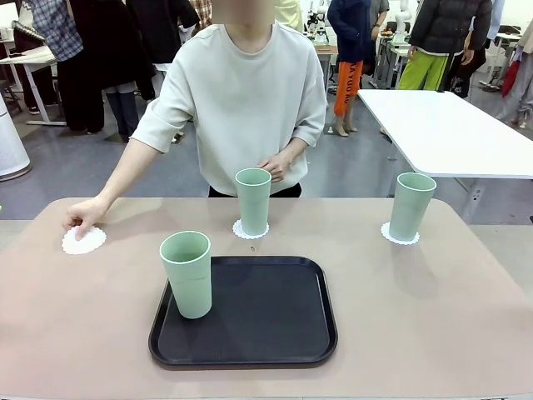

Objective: Place coasters on the table and set cups on them.
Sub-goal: Take one Reusable plastic cup from the Flat Tray and place it on a coaster set by the human.

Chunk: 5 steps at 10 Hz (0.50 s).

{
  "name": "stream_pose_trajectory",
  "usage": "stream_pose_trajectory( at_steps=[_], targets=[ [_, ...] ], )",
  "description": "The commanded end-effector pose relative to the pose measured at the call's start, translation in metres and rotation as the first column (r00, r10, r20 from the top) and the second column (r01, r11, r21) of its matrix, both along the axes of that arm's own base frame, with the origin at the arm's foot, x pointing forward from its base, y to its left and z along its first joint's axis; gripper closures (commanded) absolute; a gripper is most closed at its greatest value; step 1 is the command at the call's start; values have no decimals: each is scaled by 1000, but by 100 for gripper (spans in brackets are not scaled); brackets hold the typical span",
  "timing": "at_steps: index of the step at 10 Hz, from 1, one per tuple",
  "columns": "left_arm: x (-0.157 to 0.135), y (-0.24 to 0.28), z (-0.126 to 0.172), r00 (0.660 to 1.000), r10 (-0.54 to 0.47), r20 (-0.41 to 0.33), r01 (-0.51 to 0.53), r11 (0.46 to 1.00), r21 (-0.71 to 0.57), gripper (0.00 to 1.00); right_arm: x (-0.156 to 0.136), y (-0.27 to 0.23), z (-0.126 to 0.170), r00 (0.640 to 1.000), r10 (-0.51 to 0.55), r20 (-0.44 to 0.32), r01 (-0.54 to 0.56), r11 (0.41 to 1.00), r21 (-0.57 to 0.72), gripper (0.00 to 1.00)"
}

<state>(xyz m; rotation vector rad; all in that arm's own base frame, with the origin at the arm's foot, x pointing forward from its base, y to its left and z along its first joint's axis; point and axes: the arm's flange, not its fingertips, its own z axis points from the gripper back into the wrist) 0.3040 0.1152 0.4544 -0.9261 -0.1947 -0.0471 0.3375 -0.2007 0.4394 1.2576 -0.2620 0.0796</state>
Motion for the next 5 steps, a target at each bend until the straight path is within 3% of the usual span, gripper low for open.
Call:
stream_pose_trajectory(
  at_steps=[1, 5],
  targets=[
    [0, 0, 1, 1000, -4, 9, 4, 1000, -16, 0, 2, 0, 0, 1000, -11, -12, 11, 1000, -1, 0],
    [0, 0, 0, 1000, 0, 0, 0, 1000, 0, 0, 2, 0, 0, 1000, -11, -12, 11, 1000, -1, 0]
  ],
)
